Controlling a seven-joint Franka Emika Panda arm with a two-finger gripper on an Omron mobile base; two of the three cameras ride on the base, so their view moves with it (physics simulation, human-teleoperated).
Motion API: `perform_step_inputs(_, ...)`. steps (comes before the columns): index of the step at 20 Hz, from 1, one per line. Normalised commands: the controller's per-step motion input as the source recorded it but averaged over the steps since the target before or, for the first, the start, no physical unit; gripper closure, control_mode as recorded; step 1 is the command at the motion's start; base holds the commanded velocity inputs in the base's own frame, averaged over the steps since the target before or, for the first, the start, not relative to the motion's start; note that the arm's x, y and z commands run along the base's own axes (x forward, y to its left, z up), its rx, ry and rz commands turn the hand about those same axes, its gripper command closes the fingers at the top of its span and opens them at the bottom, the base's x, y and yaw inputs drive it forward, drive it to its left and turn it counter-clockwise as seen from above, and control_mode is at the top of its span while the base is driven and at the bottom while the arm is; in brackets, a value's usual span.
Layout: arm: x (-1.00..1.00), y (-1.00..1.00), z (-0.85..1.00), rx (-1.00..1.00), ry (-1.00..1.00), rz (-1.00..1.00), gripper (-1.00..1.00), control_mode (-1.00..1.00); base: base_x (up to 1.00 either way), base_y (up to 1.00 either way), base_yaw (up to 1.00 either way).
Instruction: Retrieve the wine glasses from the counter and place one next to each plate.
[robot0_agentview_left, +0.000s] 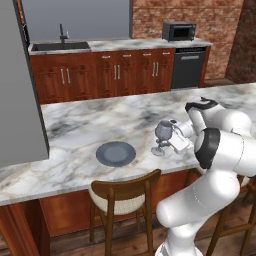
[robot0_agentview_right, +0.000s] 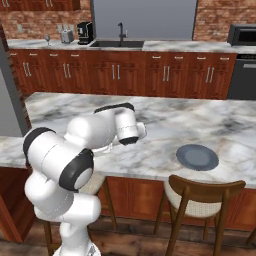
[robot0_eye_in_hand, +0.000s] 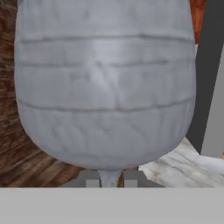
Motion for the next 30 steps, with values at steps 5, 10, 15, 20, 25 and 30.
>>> perform_step_inputs(5,0.04,-0.23,0.00,0.01,0.05,-0.11,1.00,-1.00,0.00,0.00,0.00)
perform_step_inputs(10,0.02,0.00,0.00,0.00,0.07,-0.04,1.00,-1.00,0.00,0.00,0.00)
perform_step_inputs(15,0.02,0.00,0.00,-0.01,0.00,-0.01,1.00,-1.00,0.00,0.00,0.00)
perform_step_inputs(20,0.00,0.00,0.00,-0.04,-0.01,0.00,1.00,-1.00,0.00,0.00,0.00)
perform_step_inputs(25,0.00,0.00,0.00,-0.10,-0.08,0.00,1.00,-1.00,0.00,0.00,0.00)
perform_step_inputs(30,0.02,0.10,-0.01,-0.04,-0.08,0.00,1.00,-1.00,0.00,0.00,0.00)
